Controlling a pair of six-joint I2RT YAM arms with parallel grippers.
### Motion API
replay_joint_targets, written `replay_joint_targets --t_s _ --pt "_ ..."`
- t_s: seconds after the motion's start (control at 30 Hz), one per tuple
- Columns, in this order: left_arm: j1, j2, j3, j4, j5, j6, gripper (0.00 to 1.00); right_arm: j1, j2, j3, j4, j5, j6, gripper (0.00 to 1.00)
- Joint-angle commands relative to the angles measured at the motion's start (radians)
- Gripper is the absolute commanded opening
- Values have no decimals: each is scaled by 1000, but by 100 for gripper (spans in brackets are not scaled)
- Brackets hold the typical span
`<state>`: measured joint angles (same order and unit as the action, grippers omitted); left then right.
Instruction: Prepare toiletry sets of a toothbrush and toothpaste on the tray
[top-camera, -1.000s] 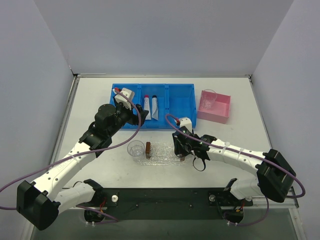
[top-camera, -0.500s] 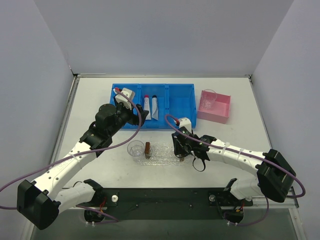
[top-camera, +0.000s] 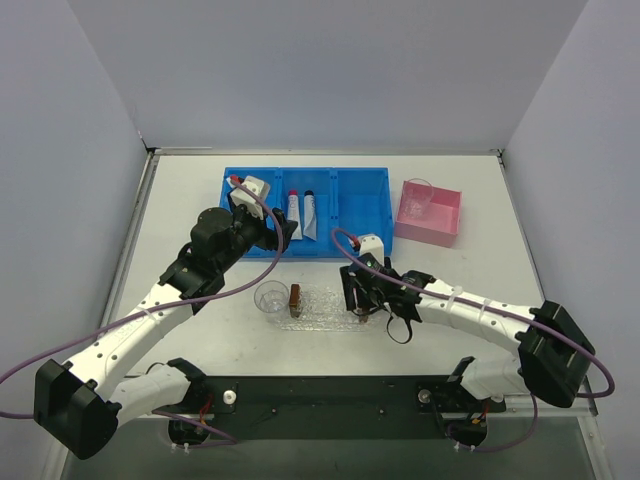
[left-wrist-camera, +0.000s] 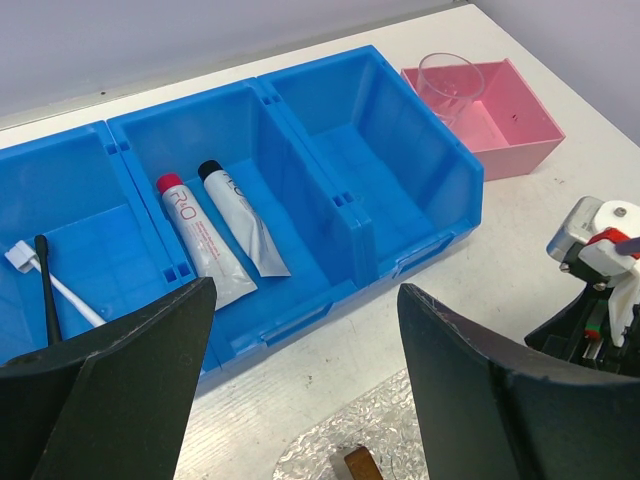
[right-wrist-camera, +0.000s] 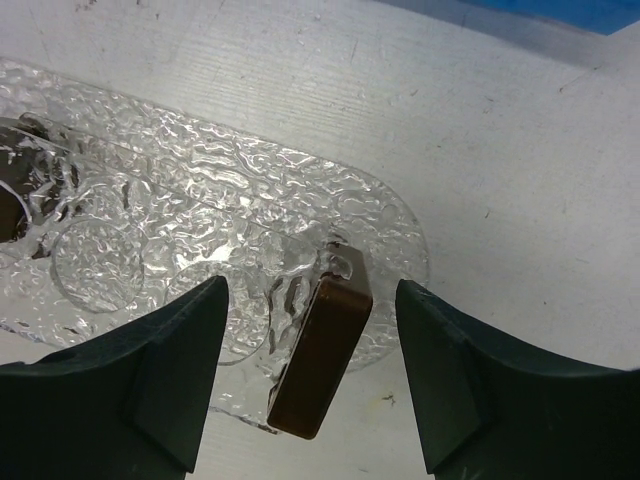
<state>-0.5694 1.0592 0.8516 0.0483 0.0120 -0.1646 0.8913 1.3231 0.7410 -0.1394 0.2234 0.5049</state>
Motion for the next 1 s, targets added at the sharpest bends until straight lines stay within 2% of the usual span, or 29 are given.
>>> replay_joint_targets --t_s 0.0,0.3,0.43,0.53,0.57,0.7,0.8,0.97 --pt "2 -2 35 28 -6 -3 84 8 -70 46 -26 45 1 63" --pt "2 -2 35 28 -4 -3 84 1 -154 90 -110 86 -6 64" --pt "2 -14 38 21 -43 0 84 -67 -226 188 -226 106 -75 62" --pt "2 -31 44 15 -60 4 84 -198 -249 261 -258 32 -149 60" --pt "3 -31 46 12 -61 5 84 -275 -248 273 -262 19 -167 59" --pt "3 -16 52 4 -64 8 84 -443 -182 377 -270 5 -246 56" --pt "3 -2 53 -4 -64 10 84 -573 -82 452 -266 -45 -255 55" --pt "2 10 50 1 -52 7 84 -692 148 624 -255 -94 -279 53"
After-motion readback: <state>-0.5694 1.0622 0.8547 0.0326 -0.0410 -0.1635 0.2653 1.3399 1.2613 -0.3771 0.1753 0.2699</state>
